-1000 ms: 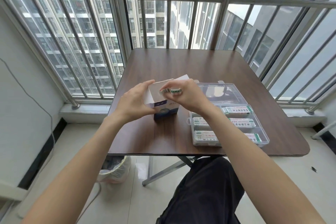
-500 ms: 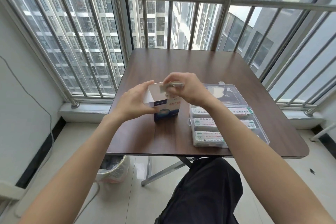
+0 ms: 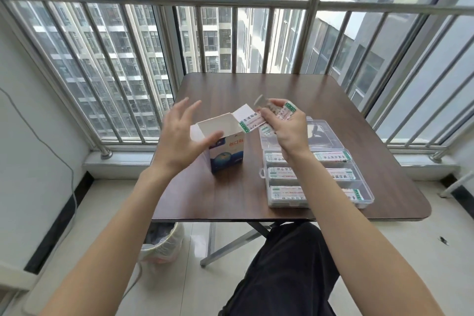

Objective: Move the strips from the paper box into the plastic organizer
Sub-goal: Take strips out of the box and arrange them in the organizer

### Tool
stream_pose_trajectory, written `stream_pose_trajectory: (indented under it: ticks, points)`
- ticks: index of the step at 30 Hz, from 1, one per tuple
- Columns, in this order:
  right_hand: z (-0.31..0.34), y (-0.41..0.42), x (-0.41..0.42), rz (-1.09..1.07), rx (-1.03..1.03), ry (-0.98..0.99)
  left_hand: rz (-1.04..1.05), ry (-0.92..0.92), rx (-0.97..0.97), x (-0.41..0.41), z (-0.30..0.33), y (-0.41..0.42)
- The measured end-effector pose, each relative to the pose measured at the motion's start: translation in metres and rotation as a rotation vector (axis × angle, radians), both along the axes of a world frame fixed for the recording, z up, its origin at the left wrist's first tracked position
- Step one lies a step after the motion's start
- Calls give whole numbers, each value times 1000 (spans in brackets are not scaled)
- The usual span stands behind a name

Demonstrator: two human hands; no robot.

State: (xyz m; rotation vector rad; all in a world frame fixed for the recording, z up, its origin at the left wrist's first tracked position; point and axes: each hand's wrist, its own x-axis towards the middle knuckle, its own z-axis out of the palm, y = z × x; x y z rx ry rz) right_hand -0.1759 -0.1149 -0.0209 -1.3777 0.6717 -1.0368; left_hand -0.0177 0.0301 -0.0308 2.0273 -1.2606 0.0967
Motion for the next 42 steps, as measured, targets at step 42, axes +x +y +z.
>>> stream_pose_trajectory:
  ticks: [42]
  points:
    - [-35,-20,-189,102,-292,413,-439,1049,36,-172,-15,-93]
